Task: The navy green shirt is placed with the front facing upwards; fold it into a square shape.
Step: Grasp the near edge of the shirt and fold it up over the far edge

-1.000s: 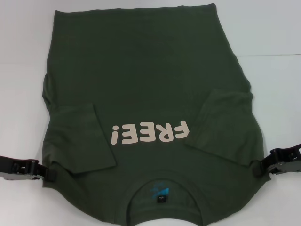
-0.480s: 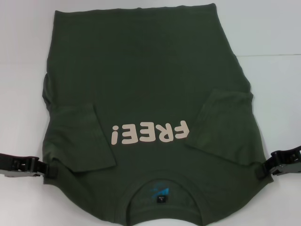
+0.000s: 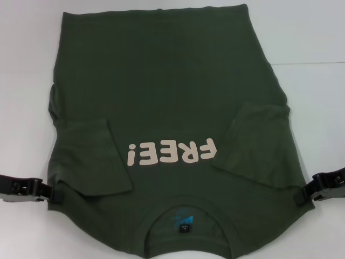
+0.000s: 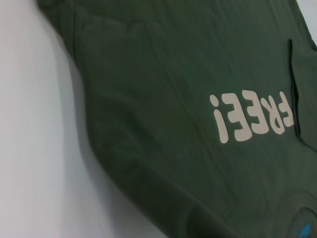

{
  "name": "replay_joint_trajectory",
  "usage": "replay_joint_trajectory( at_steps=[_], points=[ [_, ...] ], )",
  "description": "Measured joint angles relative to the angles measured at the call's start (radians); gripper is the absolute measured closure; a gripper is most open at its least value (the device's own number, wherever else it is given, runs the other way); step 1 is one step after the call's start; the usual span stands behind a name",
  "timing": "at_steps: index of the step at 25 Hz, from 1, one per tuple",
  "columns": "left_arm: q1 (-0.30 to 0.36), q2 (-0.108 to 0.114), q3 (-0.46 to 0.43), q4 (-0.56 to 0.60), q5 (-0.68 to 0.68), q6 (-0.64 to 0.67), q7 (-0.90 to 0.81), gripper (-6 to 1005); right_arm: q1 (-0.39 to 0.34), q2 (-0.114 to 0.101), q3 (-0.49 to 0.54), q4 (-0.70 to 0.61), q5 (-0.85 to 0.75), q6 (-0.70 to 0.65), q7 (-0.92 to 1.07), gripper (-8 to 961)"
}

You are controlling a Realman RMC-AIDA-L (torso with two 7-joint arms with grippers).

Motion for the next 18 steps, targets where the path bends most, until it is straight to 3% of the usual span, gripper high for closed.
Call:
replay_joint_trajectory(
  at_steps=[7,18],
  points=[
    [0.000,0.002,-0.002,0.000,-0.004,0.057,0.011,963,-0.005,-0.007,-0.002,-0.065,-0.002,-0.115,-0.040,889],
    [-0.002,0.032,-0.016,0.018,0.004,0.269,0.036,963,-0.015,-0.018,-0.015,-0.090,-0.086,-0.260,-0.104,889]
  ],
)
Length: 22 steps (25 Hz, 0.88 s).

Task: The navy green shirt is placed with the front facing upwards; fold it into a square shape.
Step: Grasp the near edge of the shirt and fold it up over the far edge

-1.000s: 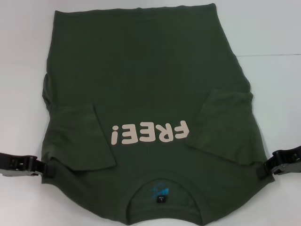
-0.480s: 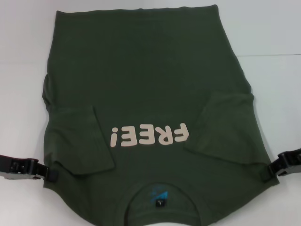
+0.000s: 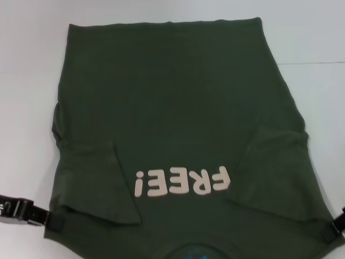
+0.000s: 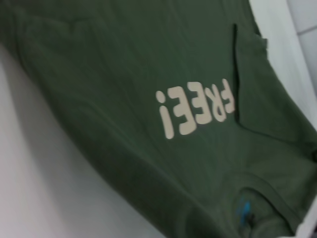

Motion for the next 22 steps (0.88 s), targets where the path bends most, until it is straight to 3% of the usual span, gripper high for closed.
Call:
replay_joint_trajectory(
  at_steps=[7,13,22],
  points=[
    [0.007,-0.001,0.009,0.007,0.001,0.105,0.002,963,-0.005,0.000,-0.002,0.000,-0.043,-0.063,-0.049,889],
    [0.016,-0.004,0.003,0.004,0.010,0.119,0.003,963,-0.024,-0.005,0.015,-0.001,-0.037,-0.071,-0.067,889],
    [0.031,0.001,-0.148,0.010,-0.002,0.060,0.040,963,-0.062,-0.009,0.228,-0.015,-0.033,-0.029,-0.088,890]
  ],
)
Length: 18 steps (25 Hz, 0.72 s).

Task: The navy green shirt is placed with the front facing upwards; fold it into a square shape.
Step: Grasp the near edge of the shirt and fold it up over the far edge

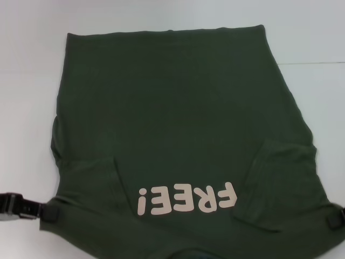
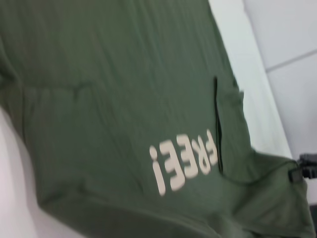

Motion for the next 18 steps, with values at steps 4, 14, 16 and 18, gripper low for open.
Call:
replay_joint_trajectory(
  at_steps=[4,14,16,18],
  points=[
    [0.022,-0.005,-0.036,-0.001,-0.045,-0.039,0.014,963,-0.015,0.008,0.083,0.008,0.013,0.033,-0.009,890],
    [0.068,-0.017,-0.098,-0.010,-0.182,-0.123,0.028,963,-0.079,0.012,0.115,0.029,0.207,0.140,-0.003,890],
    [0.074,-0.023,-0.101,-0.013,-0.212,-0.139,0.032,963,-0.082,0.012,0.115,0.047,0.235,0.164,-0.007,889],
    [0.081,-0.030,-0.101,-0.024,-0.241,-0.160,0.038,963,-0.084,0.016,0.115,0.060,0.265,0.187,-0.017,889]
  ],
)
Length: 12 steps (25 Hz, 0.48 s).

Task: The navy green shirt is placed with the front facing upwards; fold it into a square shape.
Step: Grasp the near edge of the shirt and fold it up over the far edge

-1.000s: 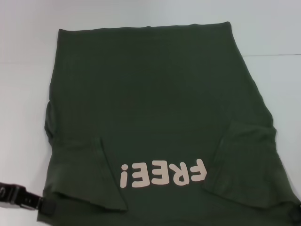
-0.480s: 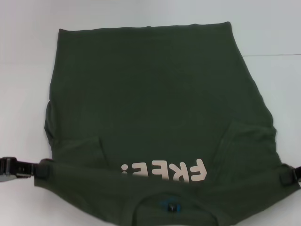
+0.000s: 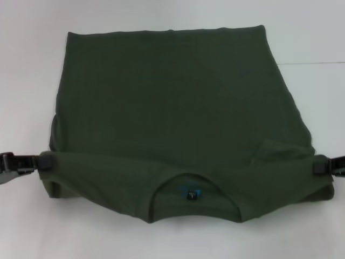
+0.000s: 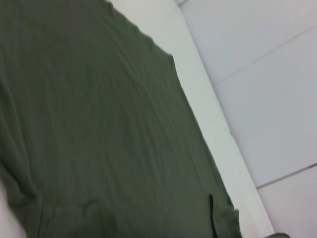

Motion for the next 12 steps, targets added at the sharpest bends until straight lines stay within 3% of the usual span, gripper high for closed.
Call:
replay_joint_trajectory(
  at_steps=[12],
  points=[
    [0.028,-0.027,0.001,-0.073,-0.168,-0.154,0.043,963,-0.014,0.035,0.001,0.008,0.225,0.128,-0.042,890]
  ],
)
